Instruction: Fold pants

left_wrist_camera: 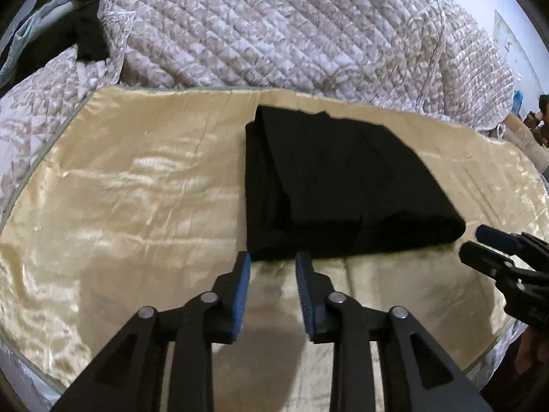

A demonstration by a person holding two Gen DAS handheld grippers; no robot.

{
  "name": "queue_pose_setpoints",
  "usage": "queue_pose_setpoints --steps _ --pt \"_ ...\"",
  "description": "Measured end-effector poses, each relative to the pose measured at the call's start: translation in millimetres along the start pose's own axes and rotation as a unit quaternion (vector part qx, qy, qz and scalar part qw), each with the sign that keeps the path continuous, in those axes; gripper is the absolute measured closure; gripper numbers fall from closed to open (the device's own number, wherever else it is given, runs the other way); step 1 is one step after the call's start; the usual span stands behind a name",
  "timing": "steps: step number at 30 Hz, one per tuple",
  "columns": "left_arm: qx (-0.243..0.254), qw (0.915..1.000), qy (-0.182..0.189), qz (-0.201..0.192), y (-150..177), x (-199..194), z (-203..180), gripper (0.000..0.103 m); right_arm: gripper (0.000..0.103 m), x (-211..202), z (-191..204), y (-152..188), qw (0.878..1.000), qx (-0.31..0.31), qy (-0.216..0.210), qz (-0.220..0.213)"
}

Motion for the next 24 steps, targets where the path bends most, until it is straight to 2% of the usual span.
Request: queue_pose_setpoints --steps 1,6,10,24 --pt "0.000 1.0000 -0.001 0.001 2 2 1 0.065 0.047 0 -1 3 1.000 0.001 0.001 0.001" --pt "0.005 0.9998 -0.011 0.015 11 13 4 0.058 0.047 19 0 16 0.999 -0.012 0.011 0.031" --pt "0.013 0.9997 -0.015 0.013 12 13 2 0.051 0.046 22 -1 20 0.999 -0.011 0.010 0.028" --pt "0.015 0.9996 -0.019 0.013 12 14 4 0.044 0.042 22 1 21 0.999 -0.015 0.012 0.025"
Point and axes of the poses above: each gripper's, at about its wrist camera, not at the fingertips, and x roughly the way its jaws point, z to its left, y to its underside, the point moved 1 cm from there along x, roughly the way its jaws point, and after that the axes turned 13 degrees about y, right-handed, at the moved point
